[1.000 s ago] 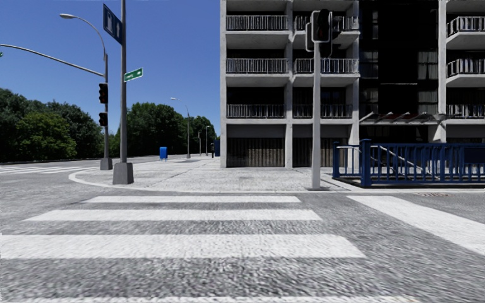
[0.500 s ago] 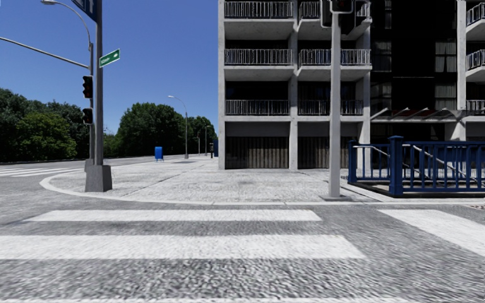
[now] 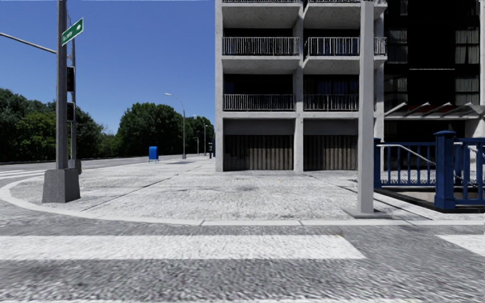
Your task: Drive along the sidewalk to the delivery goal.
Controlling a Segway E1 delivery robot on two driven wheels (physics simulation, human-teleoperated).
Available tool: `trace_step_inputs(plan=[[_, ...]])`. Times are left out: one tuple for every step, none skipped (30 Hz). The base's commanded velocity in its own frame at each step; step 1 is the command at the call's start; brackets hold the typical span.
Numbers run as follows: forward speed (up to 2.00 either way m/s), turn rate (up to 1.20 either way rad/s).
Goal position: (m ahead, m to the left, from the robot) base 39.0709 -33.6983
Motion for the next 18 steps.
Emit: trace_step_inputs(plan=[[2.0,0.0],[2.0,0.0],[2.0,0.0],[2.0,0.0],[2.0,0.0],[2.0,0.0],[2.0,0.0],[2.0,0.0],[2.0,0.0],[2.0,0.0],[2.0,0.0],[2.0,0.0],[2.0,0.11],[2.0,0.11],[2.0,0.17],[2.0,0.24],[2.0,0.43],[2.0,0.43]])
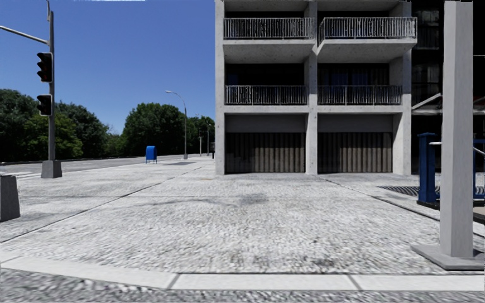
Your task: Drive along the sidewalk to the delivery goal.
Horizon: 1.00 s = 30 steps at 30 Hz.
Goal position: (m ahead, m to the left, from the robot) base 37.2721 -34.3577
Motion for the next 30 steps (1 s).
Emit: trace_step_inputs(plan=[[2.0,0.57],[2.0,0.75],[2.0,0.83],[2.0,0.85],[2.0,0.85],[2.0,0.85],[2.0,0.85],[2.0,0.81],[2.0,0.53],[2.0,0.41],[2.0,0.37],[2.0,0.37],[2.0,0.28],[2.0,0.14],[2.0,0.04],[2.0,0.04],[2.0,0.0],[2.0,0.0],[2.0,0.0],[2.0,0.0],[2.0,0.0],[2.0,0.0],[2.0,0.0],[2.0,0.0],[2.0,0.0],[2.0,0.0],[2.0,0.0],[2.0,0.0],[2.0,0.0],[2.0,0.0]])
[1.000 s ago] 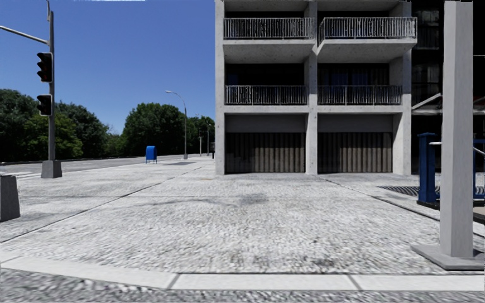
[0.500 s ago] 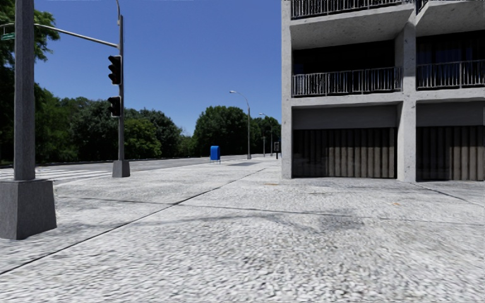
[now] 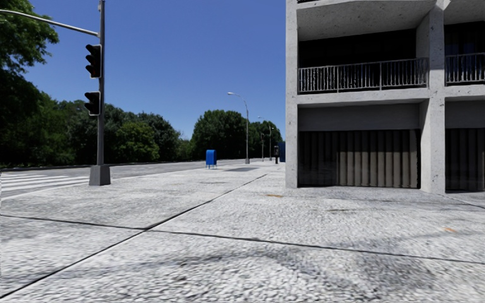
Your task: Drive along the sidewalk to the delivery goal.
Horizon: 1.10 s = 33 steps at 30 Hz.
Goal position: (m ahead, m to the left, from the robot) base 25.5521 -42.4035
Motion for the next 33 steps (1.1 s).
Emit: trace_step_inputs(plan=[[2.0,0.0],[2.0,0.0],[2.0,0.0],[2.0,0.0],[2.0,0.0],[2.0,0.0],[2.0,0.0],[2.0,0.0],[2.0,0.0],[2.0,0.0],[2.0,0.0],[2.0,0.0],[2.0,0.0],[2.0,0.0],[2.0,0.0],[2.0,0.0],[2.0,0.0],[2.0,0.0],[2.0,0.0],[2.0,0.0],[2.0,0.0],[2.0,0.0],[2.0,0.0],[2.0,0.0],[2.0,0.0],[2.0,0.0],[2.0,0.0],[2.0,0.0],[2.0,0.0],[2.0,0.0],[2.0,0.0],[2.0,0.0],[2.0,0.0]])
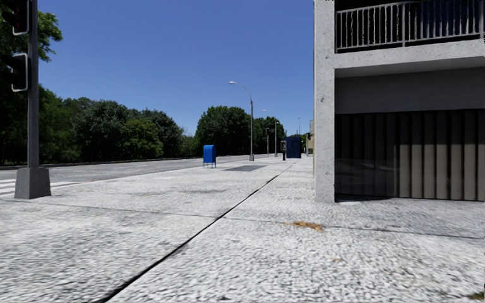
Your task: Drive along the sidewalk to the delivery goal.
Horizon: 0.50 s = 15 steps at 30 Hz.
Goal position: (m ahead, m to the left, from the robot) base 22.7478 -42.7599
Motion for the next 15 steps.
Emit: trace_step_inputs(plan=[[2.0,0.0],[2.0,0.0],[2.0,0.0],[2.0,0.0],[2.0,0.0],[2.0,0.0],[2.0,0.0],[2.0,0.0],[2.0,0.0],[2.0,0.0],[2.0,0.0],[2.0,0.0],[2.0,0.0],[2.0,0.0],[2.0,0.0]])
